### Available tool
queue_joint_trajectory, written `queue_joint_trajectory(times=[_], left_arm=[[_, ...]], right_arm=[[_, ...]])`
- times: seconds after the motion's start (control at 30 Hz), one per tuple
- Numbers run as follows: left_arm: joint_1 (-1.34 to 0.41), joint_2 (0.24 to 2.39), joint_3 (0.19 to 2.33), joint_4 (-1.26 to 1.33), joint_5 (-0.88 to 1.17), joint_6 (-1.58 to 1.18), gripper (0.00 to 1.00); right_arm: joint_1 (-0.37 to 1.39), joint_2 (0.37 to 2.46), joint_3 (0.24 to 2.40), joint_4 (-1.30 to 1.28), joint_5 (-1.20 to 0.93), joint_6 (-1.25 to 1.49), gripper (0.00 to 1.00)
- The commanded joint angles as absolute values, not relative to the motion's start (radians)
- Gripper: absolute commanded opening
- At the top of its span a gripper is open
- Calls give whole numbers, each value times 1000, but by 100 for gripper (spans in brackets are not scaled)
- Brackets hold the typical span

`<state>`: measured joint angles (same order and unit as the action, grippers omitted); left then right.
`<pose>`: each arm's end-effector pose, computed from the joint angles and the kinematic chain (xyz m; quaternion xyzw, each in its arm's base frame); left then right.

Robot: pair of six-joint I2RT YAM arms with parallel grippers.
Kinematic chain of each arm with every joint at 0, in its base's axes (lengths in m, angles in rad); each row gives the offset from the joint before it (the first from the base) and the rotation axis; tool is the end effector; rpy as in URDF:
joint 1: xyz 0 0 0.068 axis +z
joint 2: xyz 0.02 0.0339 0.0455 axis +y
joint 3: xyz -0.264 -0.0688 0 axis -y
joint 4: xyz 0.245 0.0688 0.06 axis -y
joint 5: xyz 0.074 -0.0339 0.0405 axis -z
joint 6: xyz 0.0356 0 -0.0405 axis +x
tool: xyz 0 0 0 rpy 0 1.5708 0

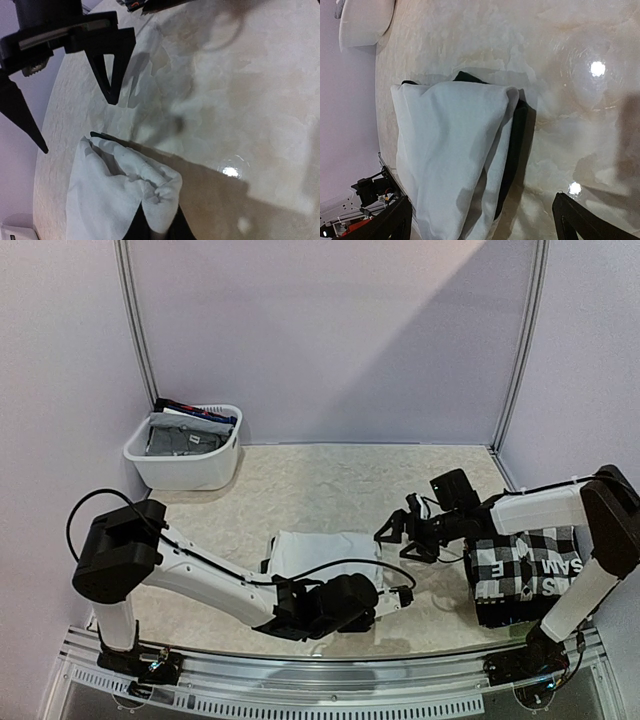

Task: Fold and stack the mixed laundry pile
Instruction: Pass from the left arm to the right

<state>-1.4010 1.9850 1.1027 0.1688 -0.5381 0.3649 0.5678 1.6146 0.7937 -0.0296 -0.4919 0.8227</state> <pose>0.0868 -0.3984 0.1357 0.6073 0.6420 0.0116 0.4678 0.2540 0.1819 0.1597 0.0303 0.9112 0.3939 0.1165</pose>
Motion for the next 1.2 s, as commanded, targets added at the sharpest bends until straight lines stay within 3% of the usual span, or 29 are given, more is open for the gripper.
queue_joint_trajectory(times=[0.0, 0.37, 0.77, 0.87, 1.0, 1.07, 1.17], left_arm=[[-1389, 1937, 1081, 224, -528, 341, 0], [-1389, 1924, 1060, 249, -542, 328, 0], [-1389, 1900, 1031, 297, -531, 316, 0], [-1390, 1905, 1029, 297, -524, 311, 0], [-1391, 1903, 1020, 293, -488, 306, 0], [-1392, 1897, 1013, 287, -443, 298, 15], [-1393, 1894, 1012, 245, -382, 271, 52]], right_arm=[[586, 1681, 815, 71, -544, 856, 99], [641, 1802, 855, 110, -562, 887, 87], [648, 1836, 843, 186, -573, 932, 61], [649, 1824, 842, 183, -566, 936, 54], [649, 1802, 849, 158, -553, 930, 34], [649, 1799, 853, 146, -555, 924, 23], [649, 1799, 869, 105, -554, 901, 8]])
